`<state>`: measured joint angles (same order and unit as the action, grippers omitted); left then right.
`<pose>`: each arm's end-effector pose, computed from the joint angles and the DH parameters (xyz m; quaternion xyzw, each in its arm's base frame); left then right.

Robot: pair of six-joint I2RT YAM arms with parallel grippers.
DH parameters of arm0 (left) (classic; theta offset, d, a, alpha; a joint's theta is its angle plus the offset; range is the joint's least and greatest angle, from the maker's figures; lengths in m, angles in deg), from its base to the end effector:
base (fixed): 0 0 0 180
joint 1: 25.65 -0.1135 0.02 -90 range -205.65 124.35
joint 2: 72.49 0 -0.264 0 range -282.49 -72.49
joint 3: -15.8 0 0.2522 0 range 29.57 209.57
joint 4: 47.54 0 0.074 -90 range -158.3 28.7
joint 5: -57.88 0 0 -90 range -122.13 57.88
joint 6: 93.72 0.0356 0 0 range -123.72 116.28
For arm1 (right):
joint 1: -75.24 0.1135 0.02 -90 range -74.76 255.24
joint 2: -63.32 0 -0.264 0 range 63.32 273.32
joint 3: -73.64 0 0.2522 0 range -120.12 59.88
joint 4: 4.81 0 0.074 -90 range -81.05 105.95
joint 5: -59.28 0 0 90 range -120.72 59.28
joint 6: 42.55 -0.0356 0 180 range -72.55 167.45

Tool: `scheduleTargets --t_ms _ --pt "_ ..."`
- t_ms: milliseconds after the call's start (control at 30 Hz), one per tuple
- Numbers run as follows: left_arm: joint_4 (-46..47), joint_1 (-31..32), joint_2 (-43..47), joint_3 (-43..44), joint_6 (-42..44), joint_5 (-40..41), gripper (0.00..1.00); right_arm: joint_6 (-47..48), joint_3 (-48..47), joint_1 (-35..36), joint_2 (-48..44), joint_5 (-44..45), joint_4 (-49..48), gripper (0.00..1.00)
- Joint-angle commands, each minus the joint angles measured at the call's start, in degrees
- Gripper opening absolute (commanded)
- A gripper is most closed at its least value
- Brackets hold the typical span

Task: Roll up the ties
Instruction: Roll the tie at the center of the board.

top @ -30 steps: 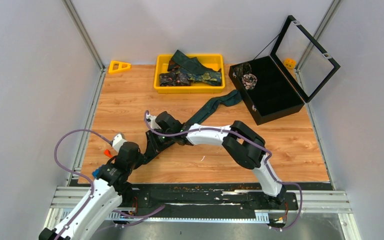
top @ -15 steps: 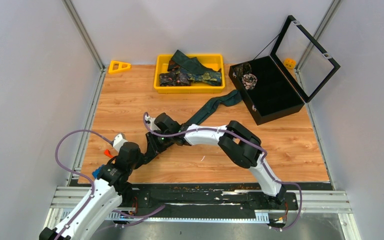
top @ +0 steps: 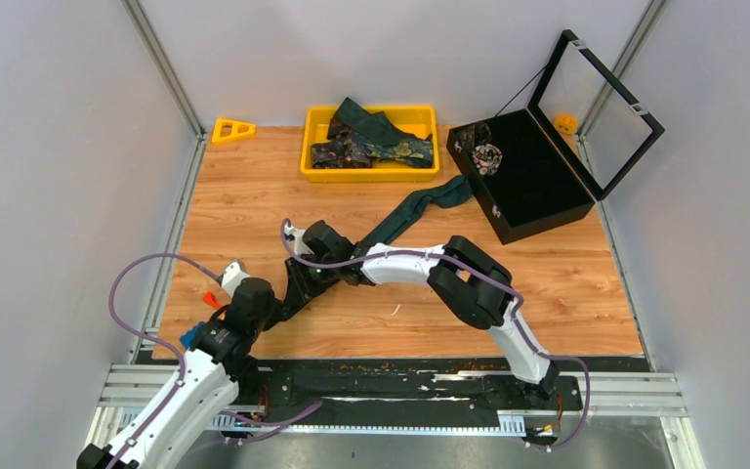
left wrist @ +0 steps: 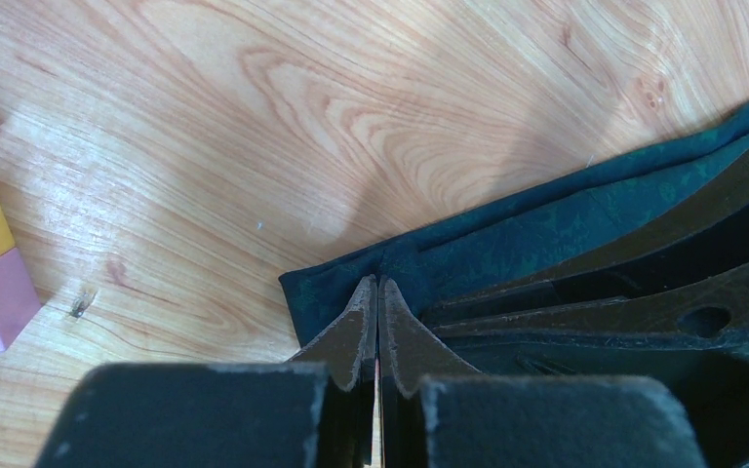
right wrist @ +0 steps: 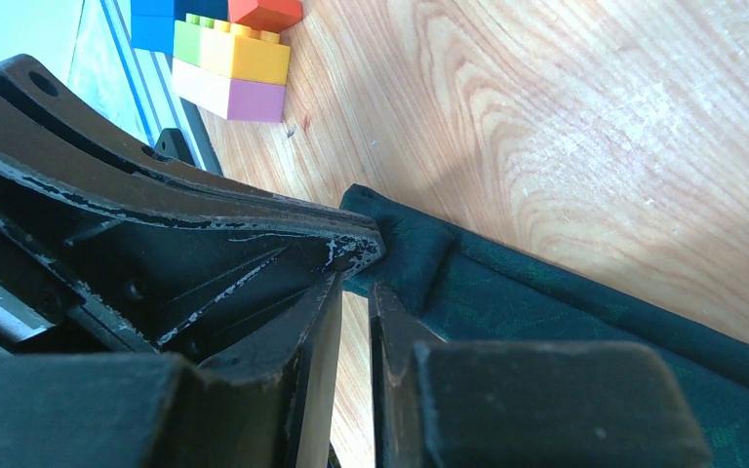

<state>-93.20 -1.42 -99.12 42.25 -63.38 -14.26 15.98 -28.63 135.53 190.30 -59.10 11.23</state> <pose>0.1060 -0.0357 0.1536 -0.3341 0.8543 -0.1412 0.3723 0.2270 0.4320 0.1502 -0.3183 0.8282 0.4451 0.1212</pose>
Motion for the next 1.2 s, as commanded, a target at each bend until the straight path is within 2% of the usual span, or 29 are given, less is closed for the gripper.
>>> scheduleTargets --t_ms 0,700,767,867,1000,1167 --pt "1.8 -0.3 0.0 -0.3 0.7 -0.6 0.00 -0.9 -1.7 0.3 -1.0 0.1 -3.4 0.18" --pt "1.4 -0.3 1.2 0.8 2.6 -1.0 0.00 0.7 1.4 0.3 2.4 3.9 0.6 0.16" --pt "0.5 -0.3 1.3 1.7 2.9 -0.6 0.10 0.6 2.4 0.3 2.2 3.7 0.4 0.16" --pt "-1.9 -0.3 1.6 3.0 2.8 0.9 0.33 0.5 3.8 0.3 1.8 3.9 -0.2 0.15" --pt "-4.4 -0.3 2.2 4.3 2.7 2.3 0.55 0.5 6.1 0.3 1.3 4.5 -0.8 0.14" --pt "-9.1 -0.3 3.2 4.9 0.5 4.9 0.56 0.2 7.6 0.3 1.5 4.7 -1.8 0.13"
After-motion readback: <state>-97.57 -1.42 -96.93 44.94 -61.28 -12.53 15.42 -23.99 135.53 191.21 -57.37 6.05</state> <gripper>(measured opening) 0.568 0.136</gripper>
